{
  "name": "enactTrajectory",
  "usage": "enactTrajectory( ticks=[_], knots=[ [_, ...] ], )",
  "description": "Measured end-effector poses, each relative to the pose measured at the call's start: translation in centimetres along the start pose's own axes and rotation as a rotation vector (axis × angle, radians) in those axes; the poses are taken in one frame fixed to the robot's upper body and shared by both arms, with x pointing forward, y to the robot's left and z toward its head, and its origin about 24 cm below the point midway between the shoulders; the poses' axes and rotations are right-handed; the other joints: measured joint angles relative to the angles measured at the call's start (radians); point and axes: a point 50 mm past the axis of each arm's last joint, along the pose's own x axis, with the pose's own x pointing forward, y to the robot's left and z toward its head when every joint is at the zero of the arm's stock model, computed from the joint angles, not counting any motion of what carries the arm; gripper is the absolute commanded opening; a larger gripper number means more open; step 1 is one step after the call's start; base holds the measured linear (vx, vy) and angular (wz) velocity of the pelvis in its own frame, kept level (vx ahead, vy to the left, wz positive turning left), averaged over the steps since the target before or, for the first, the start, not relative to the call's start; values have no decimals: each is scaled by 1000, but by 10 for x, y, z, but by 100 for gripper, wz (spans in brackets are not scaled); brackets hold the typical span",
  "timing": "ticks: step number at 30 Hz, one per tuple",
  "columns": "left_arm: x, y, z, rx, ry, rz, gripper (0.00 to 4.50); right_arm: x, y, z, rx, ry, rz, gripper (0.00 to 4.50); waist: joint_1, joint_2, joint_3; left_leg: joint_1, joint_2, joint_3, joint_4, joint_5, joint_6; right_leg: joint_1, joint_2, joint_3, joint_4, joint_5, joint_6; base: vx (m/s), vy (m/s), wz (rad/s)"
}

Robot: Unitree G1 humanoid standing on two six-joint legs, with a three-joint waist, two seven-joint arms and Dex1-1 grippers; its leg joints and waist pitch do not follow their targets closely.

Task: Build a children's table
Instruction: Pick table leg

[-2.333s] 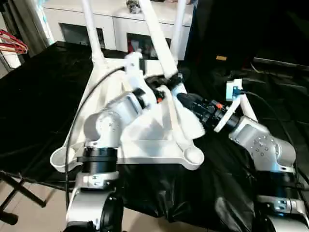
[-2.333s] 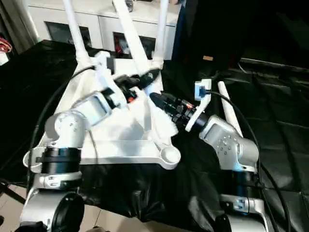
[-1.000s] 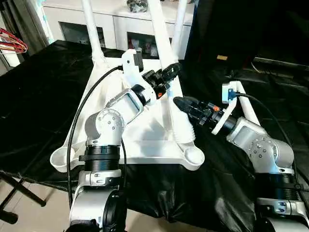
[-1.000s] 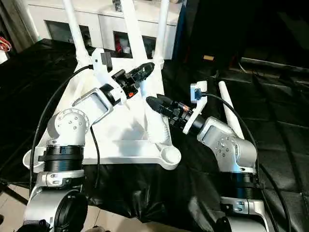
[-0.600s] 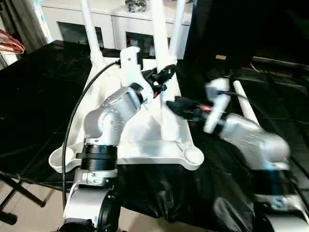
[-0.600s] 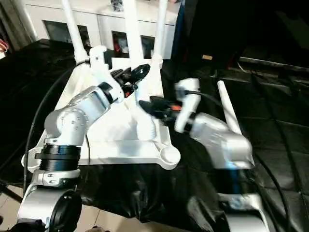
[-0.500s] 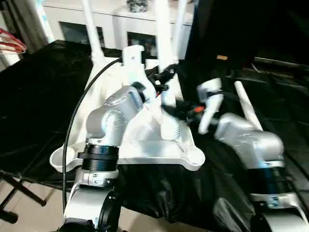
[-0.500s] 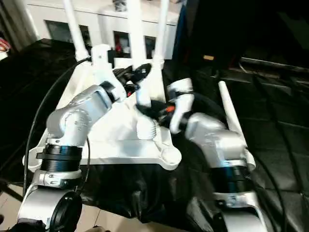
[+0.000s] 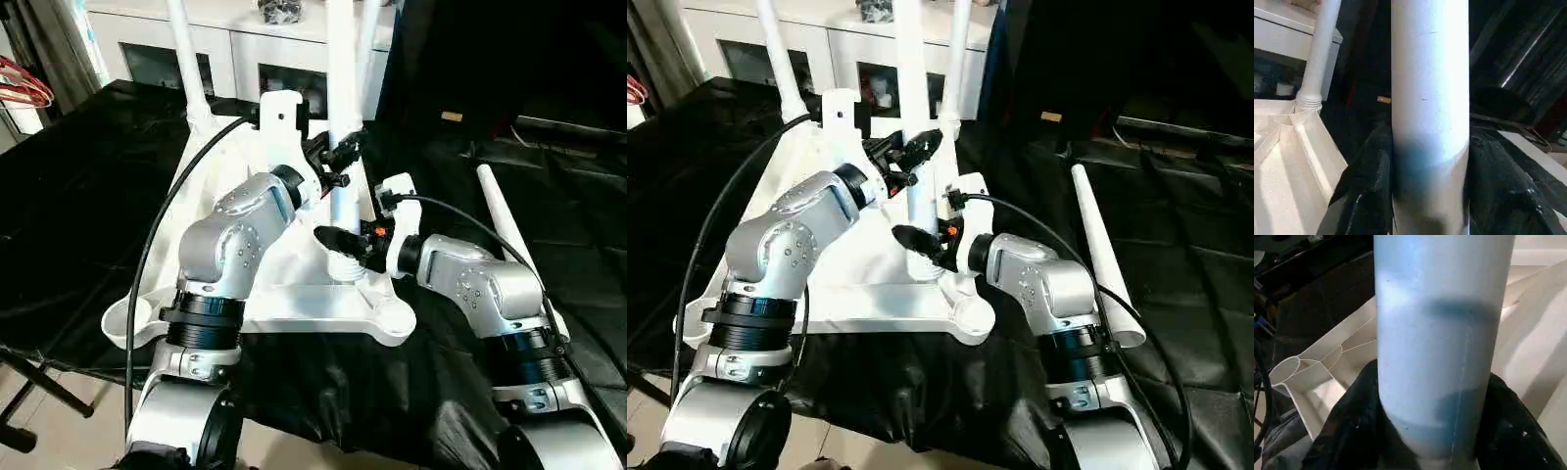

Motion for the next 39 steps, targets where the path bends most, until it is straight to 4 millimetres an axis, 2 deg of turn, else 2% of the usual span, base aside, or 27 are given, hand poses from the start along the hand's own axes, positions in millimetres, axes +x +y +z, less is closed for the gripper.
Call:
enactTrajectory(
  ticks=[3,5,8,12,14,16,18,21,23,33,39],
  knots=[
    [0,-1,0,4,-4,-5,184,-2,0,0,0,-8,20,194,0,0,0,0,0,0,0,0,0,0,0,0,0,0,0,0,0,0],
    [0,-1,1,6,-8,-16,254,-3,0,0,3,-16,39,193,0,0,0,0,0,0,0,0,0,0,0,0,0,0,0,0,0,0],
    [-3,-1,5,-8,-17,-68,264,-14,0,2,0,-41,120,193,2,0,0,0,0,0,0,0,0,0,0,0,0,0,0,0,0,0],
    [-7,0,8,-44,-15,-144,308,-24,-1,3,-12,-62,194,193,-1,0,0,0,0,0,0,0,0,0,0,0,0,0,-1,0,0,0],
    [-10,-1,8,-88,-4,-201,315,-29,0,4,1,-78,247,193,-1,0,0,0,0,0,0,0,0,0,0,0,0,0,-1,0,0,0],
    [-13,-2,9,-144,1,-280,346,-34,2,6,-2,-93,302,193,1,0,0,0,0,0,0,0,0,0,0,0,0,1,-1,0,0,0],
    [-18,-2,11,-189,9,-367,351,-39,5,9,-15,-107,359,193,1,0,0,0,0,0,0,0,0,0,0,0,0,1,-1,0,0,0],
    [-22,-4,13,-235,7,-442,351,-44,7,10,-18,-115,408,193,1,0,0,0,0,0,0,0,0,0,0,0,0,1,-1,0,0,0],
    [-23,-4,15,-258,-8,-462,324,-45,7,8,-11,-115,430,193,2,0,0,0,0,0,0,0,0,0,0,0,0,1,-2,0,0,0],
    [-24,-4,20,-283,-38,-489,261,-49,5,4,-6,-104,437,193,2,0,0,0,0,0,1,0,0,1,0,0,0,1,-2,0,0,0],
    [-23,-6,22,-239,-34,-486,197,-49,5,4,-7,-103,434,193,2,0,0,0,0,0,1,0,0,1,0,0,0,1,-2,0,0,0]
  ],
)
